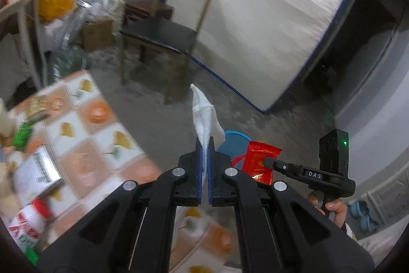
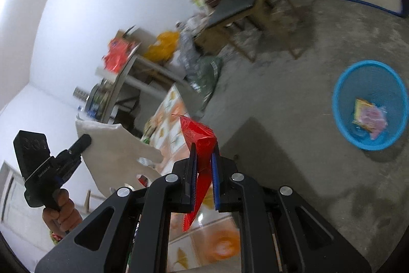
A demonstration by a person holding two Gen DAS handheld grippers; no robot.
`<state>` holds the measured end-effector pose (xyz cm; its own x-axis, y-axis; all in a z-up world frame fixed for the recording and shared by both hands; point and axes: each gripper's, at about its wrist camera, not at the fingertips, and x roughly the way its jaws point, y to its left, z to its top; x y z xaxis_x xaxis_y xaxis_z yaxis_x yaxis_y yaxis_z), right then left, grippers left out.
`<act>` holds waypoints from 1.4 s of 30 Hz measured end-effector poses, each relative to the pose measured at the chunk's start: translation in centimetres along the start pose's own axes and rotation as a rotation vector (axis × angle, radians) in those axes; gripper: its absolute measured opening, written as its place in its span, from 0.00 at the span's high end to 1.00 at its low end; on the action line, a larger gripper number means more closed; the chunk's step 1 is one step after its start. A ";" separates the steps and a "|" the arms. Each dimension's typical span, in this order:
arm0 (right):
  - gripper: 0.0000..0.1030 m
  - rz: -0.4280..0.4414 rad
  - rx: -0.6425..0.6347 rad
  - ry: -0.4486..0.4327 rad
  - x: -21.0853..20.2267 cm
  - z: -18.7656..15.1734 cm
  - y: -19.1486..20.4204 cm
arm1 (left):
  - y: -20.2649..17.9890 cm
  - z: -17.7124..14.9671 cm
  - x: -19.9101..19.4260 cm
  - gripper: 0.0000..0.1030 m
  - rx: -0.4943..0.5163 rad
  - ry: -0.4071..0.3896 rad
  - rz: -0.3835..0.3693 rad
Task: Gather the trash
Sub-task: 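Carry the red wrapper and white glove over the blue wastebasket, then open both tools to drop wrapper and glove into the wastebasket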
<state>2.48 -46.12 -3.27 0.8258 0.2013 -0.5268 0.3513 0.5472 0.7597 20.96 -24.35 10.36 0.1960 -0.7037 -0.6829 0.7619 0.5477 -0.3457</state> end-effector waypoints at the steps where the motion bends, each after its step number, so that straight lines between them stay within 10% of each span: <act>1: 0.90 -0.010 0.010 -0.008 -0.4 0.1 -0.7 | -0.5 0.1 1.1 0.99 0.000 0.016 -0.015; 23: 0.87 -0.328 0.314 -0.150 -4.4 7.6 -19.2 | -13.0 1.0 32.4 0.98 -0.045 0.402 -0.251; 25: 0.84 -0.368 0.332 -0.153 -4.0 8.5 -20.3 | -13.6 1.1 34.8 0.82 -0.054 0.426 -0.267; 27: 0.57 -0.414 0.363 -0.153 -3.1 9.5 -22.3 | -13.9 0.9 36.5 0.51 -0.082 0.415 -0.277; 28: 0.43 -0.462 0.383 -0.142 -2.4 10.0 -23.6 | -13.7 1.1 37.0 0.45 -0.091 0.403 -0.265; 32: 0.43 -0.569 0.415 -0.093 -1.0 10.2 -26.7 | -13.8 0.6 37.4 0.37 -0.113 0.415 -0.232; 42: 0.41 -0.533 0.301 -0.079 -3.1 7.3 -23.5 | -13.2 0.8 27.8 0.18 0.028 0.260 -0.163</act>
<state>-5.13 -65.58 -16.71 0.5283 -0.1038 -0.8427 0.8244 0.3000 0.4800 16.83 -51.47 -3.54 -0.0919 -0.6401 -0.7627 0.7879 0.4216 -0.4488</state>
